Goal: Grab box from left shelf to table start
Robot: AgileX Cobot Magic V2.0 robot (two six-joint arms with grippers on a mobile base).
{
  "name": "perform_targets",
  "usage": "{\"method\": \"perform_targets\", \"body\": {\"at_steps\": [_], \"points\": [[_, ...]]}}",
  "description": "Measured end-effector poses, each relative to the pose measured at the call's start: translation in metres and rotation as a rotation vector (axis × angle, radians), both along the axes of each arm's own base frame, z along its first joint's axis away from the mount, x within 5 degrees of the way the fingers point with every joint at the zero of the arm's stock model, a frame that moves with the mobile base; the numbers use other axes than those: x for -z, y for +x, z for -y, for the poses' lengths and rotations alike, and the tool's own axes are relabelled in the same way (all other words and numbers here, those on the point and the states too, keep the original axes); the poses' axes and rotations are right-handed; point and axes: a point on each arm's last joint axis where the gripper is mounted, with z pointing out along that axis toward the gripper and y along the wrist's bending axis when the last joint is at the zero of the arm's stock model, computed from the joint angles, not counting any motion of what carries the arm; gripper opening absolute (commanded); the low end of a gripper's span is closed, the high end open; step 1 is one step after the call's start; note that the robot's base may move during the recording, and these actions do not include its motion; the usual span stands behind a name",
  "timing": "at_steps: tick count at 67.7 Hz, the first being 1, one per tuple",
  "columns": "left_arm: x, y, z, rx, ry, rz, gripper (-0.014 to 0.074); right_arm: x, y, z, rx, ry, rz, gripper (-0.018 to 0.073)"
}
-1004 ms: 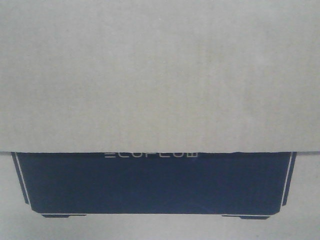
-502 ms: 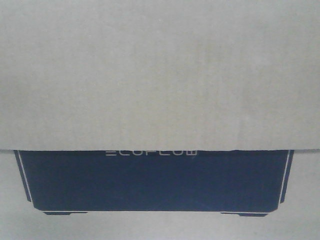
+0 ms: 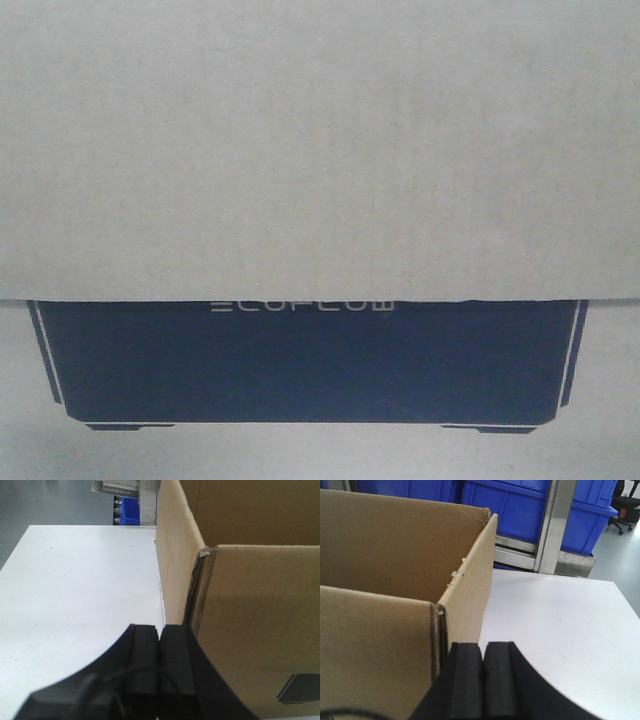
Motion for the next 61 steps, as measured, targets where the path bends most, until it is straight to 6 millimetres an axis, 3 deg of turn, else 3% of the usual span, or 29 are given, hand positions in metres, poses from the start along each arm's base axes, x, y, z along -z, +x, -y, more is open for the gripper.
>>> {"method": "perform_targets", "body": {"at_steps": [48, 55, 61], "points": [[0.003, -0.001, 0.0, -0.037, -0.023, 0.05, -0.0093, 0.0, 0.0, 0.0, 0.001, -0.001, 0.003, 0.0058], [0.013, 0.001, 0.0, -0.08, -0.047, 0.122, -0.0093, 0.0, 0.0, 0.0, 0.001, -0.001, 0.003, 0.0058], [0.034, 0.01, 0.001, -0.116, -0.069, 0.126, -0.0093, -0.001, 0.0, 0.0, 0.001, -0.001, 0.006, 0.0058]]}}
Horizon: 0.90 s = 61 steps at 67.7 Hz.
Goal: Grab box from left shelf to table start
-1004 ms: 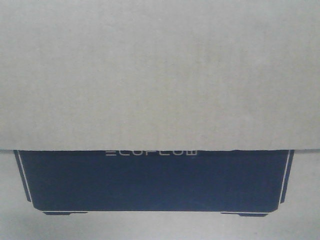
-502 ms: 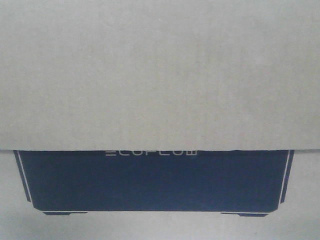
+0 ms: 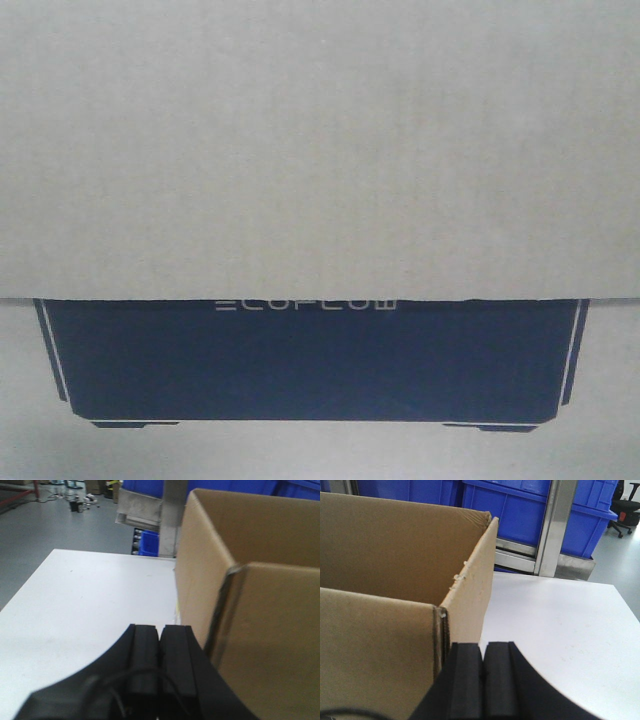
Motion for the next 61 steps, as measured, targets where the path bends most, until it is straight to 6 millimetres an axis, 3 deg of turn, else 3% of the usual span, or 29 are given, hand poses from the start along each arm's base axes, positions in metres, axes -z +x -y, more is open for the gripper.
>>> {"method": "perform_targets", "body": {"at_steps": [12, 18, 61], "points": [[0.046, 0.016, -0.001, -0.06, -0.033, 0.016, -0.0093, 0.0, 0.0, 0.0, 0.0, -0.001, 0.0, 0.0058], [0.058, 0.019, -0.002, -0.079, -0.036, 0.033, -0.0093, 0.0, 0.0, 0.0, 0.0, -0.001, 0.0, 0.0058], [0.061, 0.019, -0.002, -0.085, -0.039, 0.024, -0.0093, 0.0, 0.0, 0.0, 0.0, -0.001, 0.0, 0.0058]]}}
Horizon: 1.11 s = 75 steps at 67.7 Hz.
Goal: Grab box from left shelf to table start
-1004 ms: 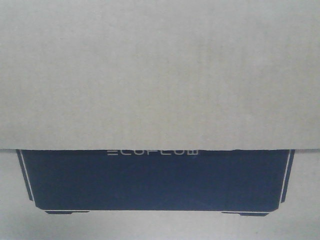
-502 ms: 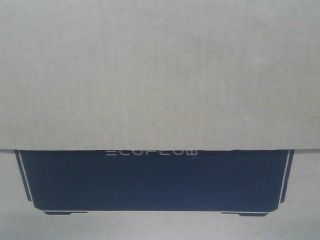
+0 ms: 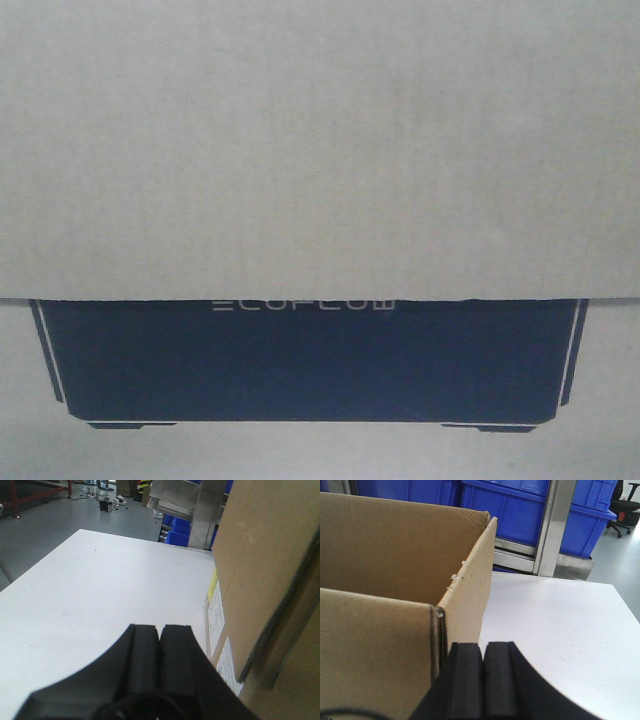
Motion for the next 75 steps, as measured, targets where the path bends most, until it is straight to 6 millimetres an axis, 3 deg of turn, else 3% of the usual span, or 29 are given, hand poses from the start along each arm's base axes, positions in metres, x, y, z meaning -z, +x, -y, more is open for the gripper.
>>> {"method": "perform_targets", "body": {"at_steps": [23, 48, 75], "points": [[0.0, 0.0, 0.0, 0.0, 0.0, -0.001, -0.0093, 0.008, 0.004, 0.0, 0.008, -0.015, -0.003, 0.0058], [0.0, 0.0, 0.0, 0.0, 0.0, -0.001, -0.0093, 0.097, 0.032, 0.002, 0.095, 0.069, -0.031, 0.0058], [0.0, 0.0, 0.0, 0.0, 0.0, -0.002, -0.0093, 0.097, 0.033, 0.002, 0.098, 0.079, 0.014, 0.0058]]}}
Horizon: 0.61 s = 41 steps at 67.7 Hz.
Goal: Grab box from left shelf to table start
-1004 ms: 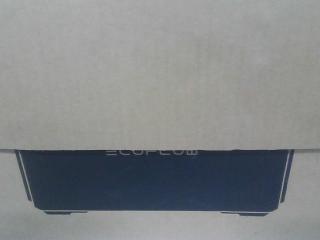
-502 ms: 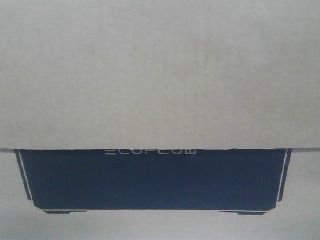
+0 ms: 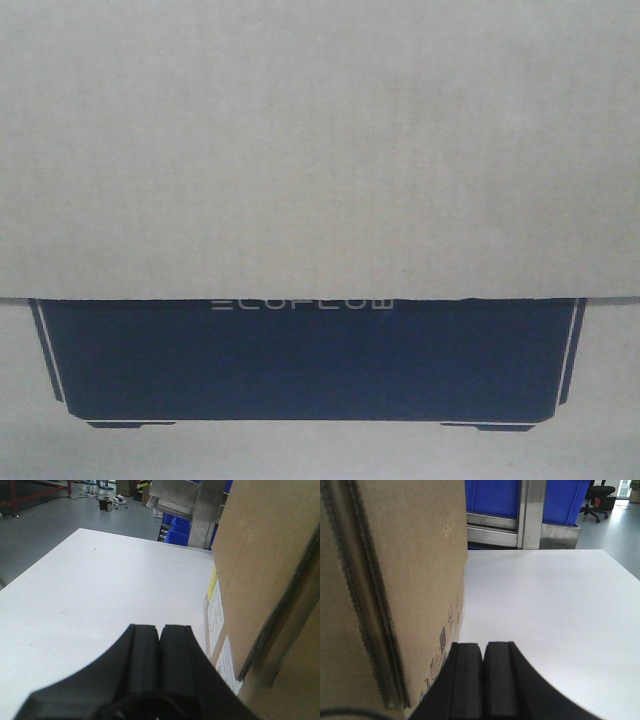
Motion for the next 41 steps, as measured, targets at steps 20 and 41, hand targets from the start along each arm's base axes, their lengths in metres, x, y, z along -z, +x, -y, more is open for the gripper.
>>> {"method": "perform_targets", "body": {"at_steps": [20, 41], "points": [[0.0, 0.0, 0.0, 0.0, 0.0, 0.0, -0.0093, -0.0001, 0.0, 0.0, 0.0, 0.0, 0.001, 0.0058], [0.0, 0.0, 0.0, 0.0, 0.0, 0.0, -0.0093, -0.0002, 0.0, 0.0, 0.0, 0.0, 0.002, 0.0058]]}}
